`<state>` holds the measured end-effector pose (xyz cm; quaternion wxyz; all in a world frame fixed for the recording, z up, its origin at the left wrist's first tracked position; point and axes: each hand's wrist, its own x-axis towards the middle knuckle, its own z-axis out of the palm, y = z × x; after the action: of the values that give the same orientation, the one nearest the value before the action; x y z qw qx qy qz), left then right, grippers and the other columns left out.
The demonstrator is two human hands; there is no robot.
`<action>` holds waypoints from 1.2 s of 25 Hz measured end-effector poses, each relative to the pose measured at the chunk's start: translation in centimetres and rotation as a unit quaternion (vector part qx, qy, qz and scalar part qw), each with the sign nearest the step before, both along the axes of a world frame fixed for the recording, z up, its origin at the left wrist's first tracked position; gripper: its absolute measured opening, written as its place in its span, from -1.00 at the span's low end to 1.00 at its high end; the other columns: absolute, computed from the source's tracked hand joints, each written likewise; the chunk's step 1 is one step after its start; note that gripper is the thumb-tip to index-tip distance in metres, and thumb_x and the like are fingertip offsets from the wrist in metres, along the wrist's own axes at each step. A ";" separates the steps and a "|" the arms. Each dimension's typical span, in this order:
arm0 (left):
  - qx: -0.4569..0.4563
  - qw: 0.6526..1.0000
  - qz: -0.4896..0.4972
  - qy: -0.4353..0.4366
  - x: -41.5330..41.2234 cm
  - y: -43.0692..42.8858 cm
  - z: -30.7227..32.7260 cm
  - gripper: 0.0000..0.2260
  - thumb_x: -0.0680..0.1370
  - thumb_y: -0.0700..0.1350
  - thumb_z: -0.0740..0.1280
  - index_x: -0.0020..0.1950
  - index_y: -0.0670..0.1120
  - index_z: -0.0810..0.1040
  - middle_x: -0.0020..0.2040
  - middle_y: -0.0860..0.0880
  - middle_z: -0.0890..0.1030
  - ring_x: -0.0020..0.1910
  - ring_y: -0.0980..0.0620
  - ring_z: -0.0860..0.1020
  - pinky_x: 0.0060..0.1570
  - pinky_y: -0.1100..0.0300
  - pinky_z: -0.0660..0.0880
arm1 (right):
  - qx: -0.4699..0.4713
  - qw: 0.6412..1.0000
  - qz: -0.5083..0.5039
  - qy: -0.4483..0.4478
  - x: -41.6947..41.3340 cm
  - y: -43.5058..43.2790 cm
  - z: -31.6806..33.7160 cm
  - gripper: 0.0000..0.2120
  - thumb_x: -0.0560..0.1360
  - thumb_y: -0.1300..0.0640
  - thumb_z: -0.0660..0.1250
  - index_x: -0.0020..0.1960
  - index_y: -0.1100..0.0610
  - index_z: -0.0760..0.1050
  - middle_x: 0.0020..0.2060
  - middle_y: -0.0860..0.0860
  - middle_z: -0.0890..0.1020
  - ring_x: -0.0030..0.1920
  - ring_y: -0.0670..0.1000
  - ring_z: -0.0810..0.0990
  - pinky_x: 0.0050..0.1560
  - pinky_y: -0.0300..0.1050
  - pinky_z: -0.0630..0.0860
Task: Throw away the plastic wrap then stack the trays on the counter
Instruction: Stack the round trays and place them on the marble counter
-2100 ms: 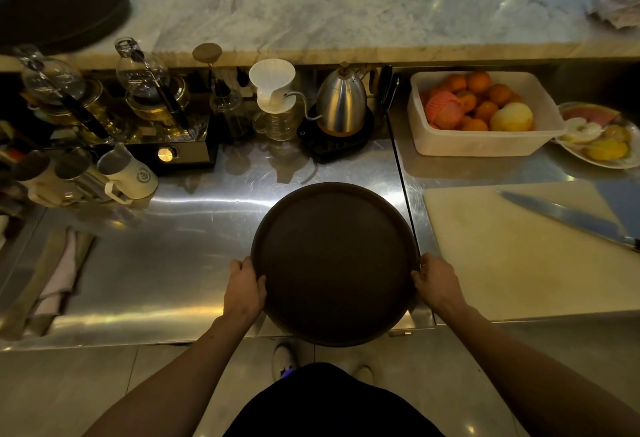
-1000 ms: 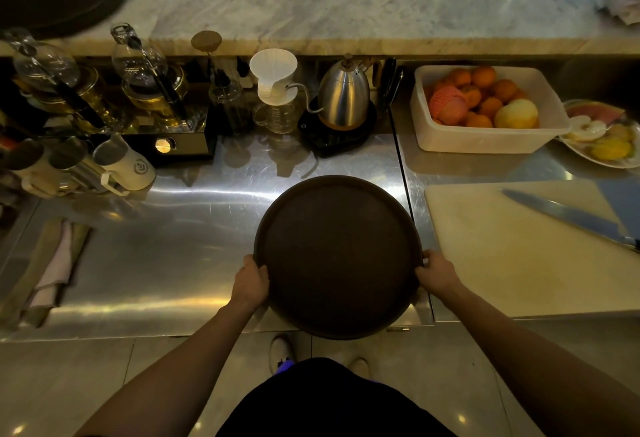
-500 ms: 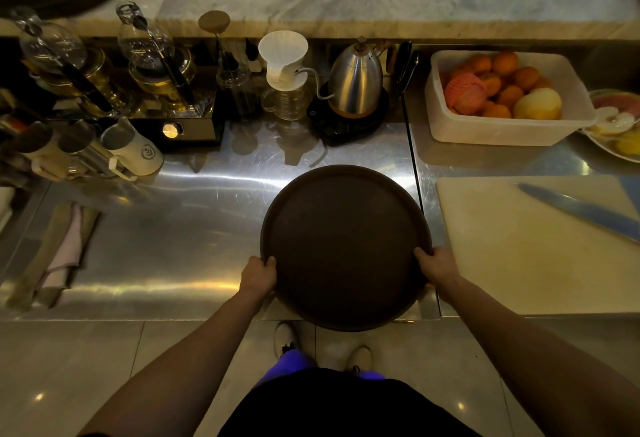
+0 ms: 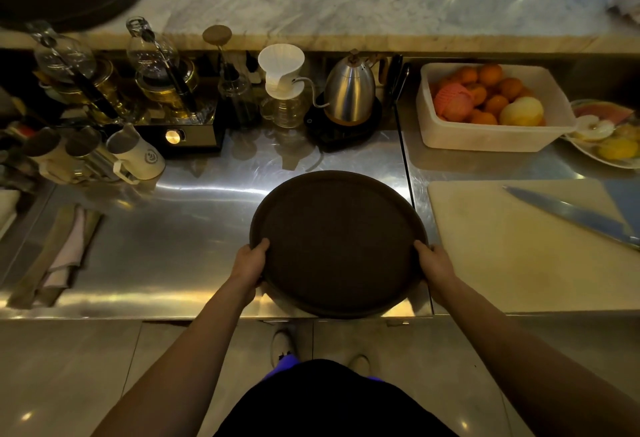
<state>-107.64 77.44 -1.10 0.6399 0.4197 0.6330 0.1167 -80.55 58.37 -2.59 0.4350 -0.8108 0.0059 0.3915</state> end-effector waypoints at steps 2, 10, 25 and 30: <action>0.037 0.999 -0.017 0.024 0.0 -0.4 0.2 -0.61 0.63 0.05 0.15 0.32 -0.19 0.43 0.20 -0.11 0.54 0.19 -0.17 0.51 0.15 -0.07 0.50 | 0.010 1.000 -0.011 0.021 -0.3 -0.5 0.0 -0.73 0.59 0.00 0.19 0.15 0.18 0.38 0.07 0.19 0.50 0.07 0.20 0.51 0.14 0.24 0.52; 0.096 0.994 0.015 0.057 -0.8 -3.5 1.3 -0.62 0.64 0.02 0.15 0.31 -0.23 0.42 0.19 -0.19 0.54 0.16 -0.16 0.51 0.13 -0.05 0.52 | 0.057 0.997 -0.046 -0.016 -1.8 -2.5 -0.4 -0.82 0.49 0.00 0.22 -0.03 0.11 0.46 -0.02 0.17 0.61 -0.01 0.17 0.59 0.10 0.26 0.55; 0.193 0.971 0.140 0.005 -10.7 -5.7 7.4 -0.65 0.60 -0.01 0.24 0.30 -0.17 0.49 0.08 -0.09 0.59 0.07 -0.10 0.57 0.11 0.00 0.50 | 0.176 0.978 0.013 -0.111 -10.2 -1.3 8.1 -0.74 0.55 0.14 0.28 0.23 0.12 0.41 -0.05 -0.02 0.55 -0.10 -0.11 0.54 -0.19 -0.22 0.47; 0.203 0.964 0.170 -0.024 -17.3 -2.1 10.8 -0.85 0.54 -0.01 0.29 0.05 -0.04 0.49 -0.03 -0.06 0.60 0.08 -0.14 0.58 0.19 -0.13 0.50 | 0.221 0.970 -0.018 -0.105 -16.6 3.1 12.6 -0.72 0.53 0.19 0.28 0.24 0.17 0.43 0.09 0.07 0.55 0.09 0.08 0.54 0.06 0.00 0.51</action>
<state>-124.89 75.35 9.68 0.5272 0.4243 0.6422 0.3600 -97.12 61.46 10.06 0.6083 -0.7313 -0.1116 0.2877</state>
